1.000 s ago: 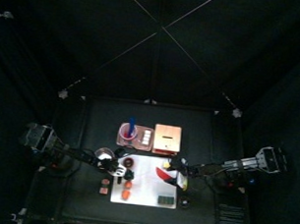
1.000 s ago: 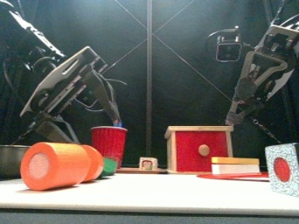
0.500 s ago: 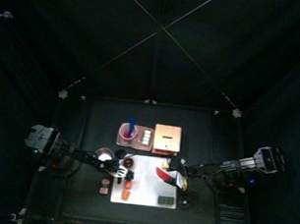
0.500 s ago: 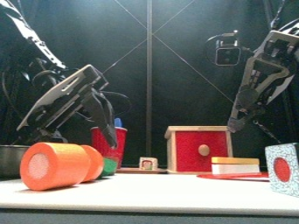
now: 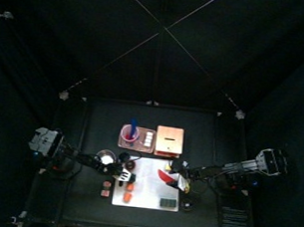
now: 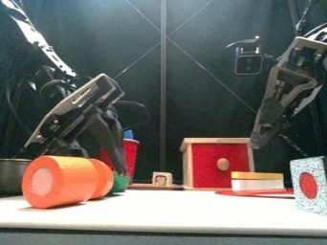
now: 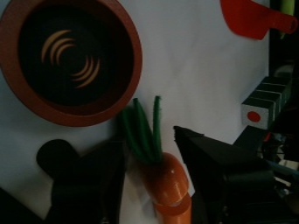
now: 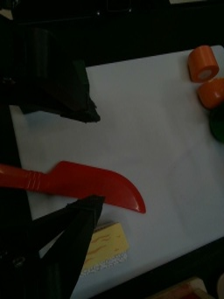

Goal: Put the carrot top into the soy sauce container

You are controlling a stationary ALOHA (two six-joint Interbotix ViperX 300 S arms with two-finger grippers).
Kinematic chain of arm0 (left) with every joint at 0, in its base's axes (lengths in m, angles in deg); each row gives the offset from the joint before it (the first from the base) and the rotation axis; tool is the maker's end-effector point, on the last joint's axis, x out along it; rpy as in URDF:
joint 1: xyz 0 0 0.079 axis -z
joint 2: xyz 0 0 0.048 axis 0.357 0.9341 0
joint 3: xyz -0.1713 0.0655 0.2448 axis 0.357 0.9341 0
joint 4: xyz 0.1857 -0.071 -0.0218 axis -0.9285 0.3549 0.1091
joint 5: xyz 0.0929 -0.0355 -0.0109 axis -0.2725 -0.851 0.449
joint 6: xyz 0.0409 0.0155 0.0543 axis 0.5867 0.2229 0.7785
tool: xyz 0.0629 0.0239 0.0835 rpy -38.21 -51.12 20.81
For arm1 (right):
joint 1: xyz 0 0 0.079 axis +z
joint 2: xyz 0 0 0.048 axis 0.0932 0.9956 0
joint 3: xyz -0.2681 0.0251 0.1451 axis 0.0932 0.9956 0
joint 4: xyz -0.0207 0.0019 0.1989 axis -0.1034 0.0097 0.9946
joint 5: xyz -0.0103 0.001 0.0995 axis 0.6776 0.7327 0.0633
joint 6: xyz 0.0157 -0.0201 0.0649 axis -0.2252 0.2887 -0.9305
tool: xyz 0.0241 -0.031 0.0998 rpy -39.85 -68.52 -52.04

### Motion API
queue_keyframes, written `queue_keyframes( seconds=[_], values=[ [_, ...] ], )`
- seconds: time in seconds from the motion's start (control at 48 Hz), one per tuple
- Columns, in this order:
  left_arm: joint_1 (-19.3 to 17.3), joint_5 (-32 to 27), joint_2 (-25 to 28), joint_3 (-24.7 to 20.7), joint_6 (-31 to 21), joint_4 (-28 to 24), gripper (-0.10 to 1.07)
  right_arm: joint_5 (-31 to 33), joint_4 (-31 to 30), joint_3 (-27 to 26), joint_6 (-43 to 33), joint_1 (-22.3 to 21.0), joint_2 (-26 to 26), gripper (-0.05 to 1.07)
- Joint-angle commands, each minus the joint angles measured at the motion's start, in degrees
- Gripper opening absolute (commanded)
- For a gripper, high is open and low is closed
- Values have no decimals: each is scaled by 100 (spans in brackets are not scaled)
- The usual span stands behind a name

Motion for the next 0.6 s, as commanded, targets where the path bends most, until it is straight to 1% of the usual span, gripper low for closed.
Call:
queue_keyframes(
  seconds=[0.0,0.104,0.167,0.312,0.458,0.542,0.583],
  values=[
    [-18,9,-79,-105,26,-18,63,-44,-9,-44,-9,9,-53,97],
    [-18,26,-132,-114,44,-88,58,-35,0,-44,-9,9,-26,97],
    [-18,44,-167,-149,44,-220,56,-35,0,-44,-9,9,-18,97],
    [-18,105,-290,-281,53,-712,56,-35,26,-44,-18,9,0,97],
    [-35,114,-483,-457,62,-1503,56,-35,44,-35,-18,9,0,97],
    [-44,167,-633,-475,62,-2039,56,-35,53,-35,-18,9,0,97],
    [-53,290,-738,-457,62,-2391,56,-35,62,-35,-18,9,0,97]
  ],
)
